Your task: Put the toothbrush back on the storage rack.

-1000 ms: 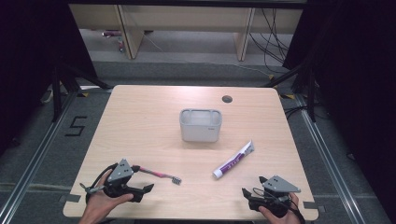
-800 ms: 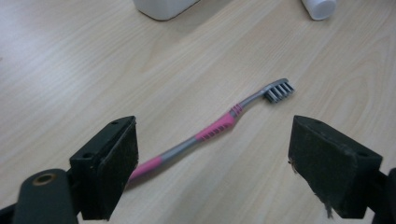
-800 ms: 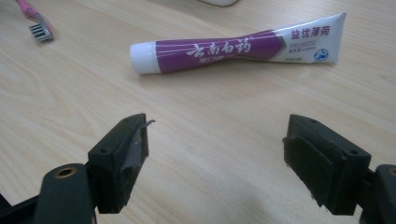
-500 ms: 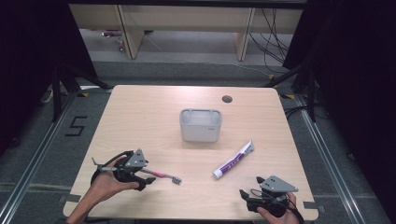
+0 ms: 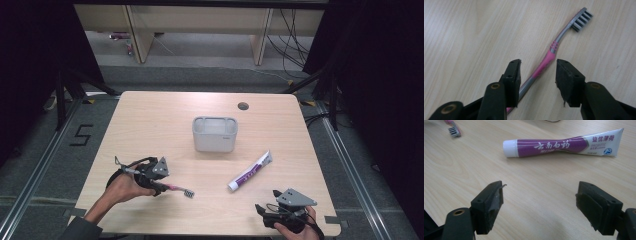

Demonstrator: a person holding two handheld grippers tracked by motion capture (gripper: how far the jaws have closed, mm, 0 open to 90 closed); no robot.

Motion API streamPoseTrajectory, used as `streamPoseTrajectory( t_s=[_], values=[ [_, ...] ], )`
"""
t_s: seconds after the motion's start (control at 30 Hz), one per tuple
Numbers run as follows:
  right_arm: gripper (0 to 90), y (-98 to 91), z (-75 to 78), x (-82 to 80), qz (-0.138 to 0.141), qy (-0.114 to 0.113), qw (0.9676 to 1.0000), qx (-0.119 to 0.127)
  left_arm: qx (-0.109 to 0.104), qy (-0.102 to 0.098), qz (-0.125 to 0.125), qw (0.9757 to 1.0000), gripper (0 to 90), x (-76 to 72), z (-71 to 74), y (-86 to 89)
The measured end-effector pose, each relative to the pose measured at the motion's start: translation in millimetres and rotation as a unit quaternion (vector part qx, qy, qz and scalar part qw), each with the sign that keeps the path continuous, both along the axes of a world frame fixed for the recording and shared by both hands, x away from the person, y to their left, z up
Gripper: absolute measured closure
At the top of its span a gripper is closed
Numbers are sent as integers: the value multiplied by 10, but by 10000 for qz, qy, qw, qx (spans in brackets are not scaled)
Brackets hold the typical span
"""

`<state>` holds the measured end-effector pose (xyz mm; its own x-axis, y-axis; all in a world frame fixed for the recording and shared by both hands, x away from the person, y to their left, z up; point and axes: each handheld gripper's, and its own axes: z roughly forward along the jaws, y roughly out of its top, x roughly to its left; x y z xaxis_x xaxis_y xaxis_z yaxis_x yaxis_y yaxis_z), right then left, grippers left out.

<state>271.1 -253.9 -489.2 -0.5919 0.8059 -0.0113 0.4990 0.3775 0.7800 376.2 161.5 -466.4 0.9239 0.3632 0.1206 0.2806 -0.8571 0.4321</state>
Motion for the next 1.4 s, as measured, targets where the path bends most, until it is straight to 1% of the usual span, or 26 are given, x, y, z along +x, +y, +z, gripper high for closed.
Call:
streamPoseTrajectory(
  t_s=[0.03, 0.1, 0.17, 0.2, 0.23, 0.3, 0.37, 0.43, 0.5, 0.53, 0.6, 0.63, 0.67, 0.7, 0.77, 0.83, 0.9, 1.03, 1.1, 1.17, 1.2, 1.23, 1.27, 1.3, 1.33, 1.4],
  values=[
    [225, 6, -2, -13, -81, 69, 9999, 52, 76, -6, -19, 10000, 599, 10, 3, -16],
    [225, 0, 0, -9, -72, 31, 10000, 22, 187, 70, -97, 9998, 608, 33, 8, -46],
    [226, 3, 1, -13, -97, 34, 9999, 73, 231, 77, -130, 9996, 630, 43, 12, -65],
    [226, -9, 4, -6, -61, -13, 10000, 2, 220, 101, -136, 9996, 637, 44, 10, -77],
    [226, -7, 2, -7, -54, -15, 10000, 7, 264, 105, -181, 9994, 645, 50, 9, -86],
    [228, 10, 3, -21, -75, 133, 9999, 74, 358, 167, -250, 9989, 663, 52, -9, -103],
    [229, 12, 1, -22, -76, 151, 9998, 86, 389, 217, -280, 9986, 671, 58, -22, -115],
    [230, 5, -1, -16, -78, 73, 9999, 50, 412, 259, -304, 9984, 680, 70, -31, -122],
    [230, 7, -1, -14, -100, 70, 9999, 88, 546, 231, -343, 9977, 688, 84, -40, -131],
    [230, 0, 0, -10, -76, 42, 10000, 49, 628, 215, -360, 9971, 687, 89, -44, -136],
    [230, -7, -2, 3, -2, -44, 10000, -6, 612, 262, -333, 9972, 691, 89, -47, -141],
    [230, -2, 1, -4, -17, 5, 10000, 7, 654, 199, -457, 9966, 693, 114, -41, -144],
    [230, 7, 0, -11, -39, 47, 10000, 45, 699, 210, -471, 9962, 694, 120, -39, -148],
    [230, 22, -1, -24, -66, 189, 9997, 109, 687, 252, -441, 9963, 695, 118, -50, -154],
    [230, 19, 1, -22, -50, 162, 9998, 82, 736, 291, -478, 9957, 696, 129, -51, -162],
    [230, 13, 1, -12, -5, 139, 9999, 88, 712, 329, -468, 9958, 699, 133, -59, -166],
    [230, 11, -8, -8, 13, 75, 10000, 51, 774, 346, -471, 9953, 699, 131, -74, -173],
    [230, 23, -8, -13, 14, 102, 9999, 62, 824, 427, -499, 9944, 703, 148, -86, -178],
    [230, 17, -2, -9, 52, 39, 10000, -5, 854, 484, -501, 9939, 702, 157, -97, -179],
    [232, 21, -2, -14, 18, 95, 9999, 55, 861, 549, -500, 9935, 705, 167, -104, -176],
    [233, 11, -5, -2, 67, 79, 9999, 43, 860, 563, -496, 9935, 709, 172, -106, -175],
    [233, 14, -10, -1, 76, 133, 9998, 101, 877, 597, -485, 9932, 714, 173, -110, -175],
    [234, 7, -8, 3, 78, 95, 9999, 66, 886, 620, -468, 9930, 725, 172, -119, -177],
    [238, 12, -8, 3, 101, 156, 9998, 113, 912, 655, -468, 9926, 733, 172, -124, -178],
    [242, 4, -4, 4, 74, 32, 10000, 35, 945, 685, -475, 9920, 742, 172, -128, -181],
    [244, 19, -7, -9, 30, 94, 9999, 91, 950, 747, -440, 9917, 761, 163, -132, -188]
  ],
)
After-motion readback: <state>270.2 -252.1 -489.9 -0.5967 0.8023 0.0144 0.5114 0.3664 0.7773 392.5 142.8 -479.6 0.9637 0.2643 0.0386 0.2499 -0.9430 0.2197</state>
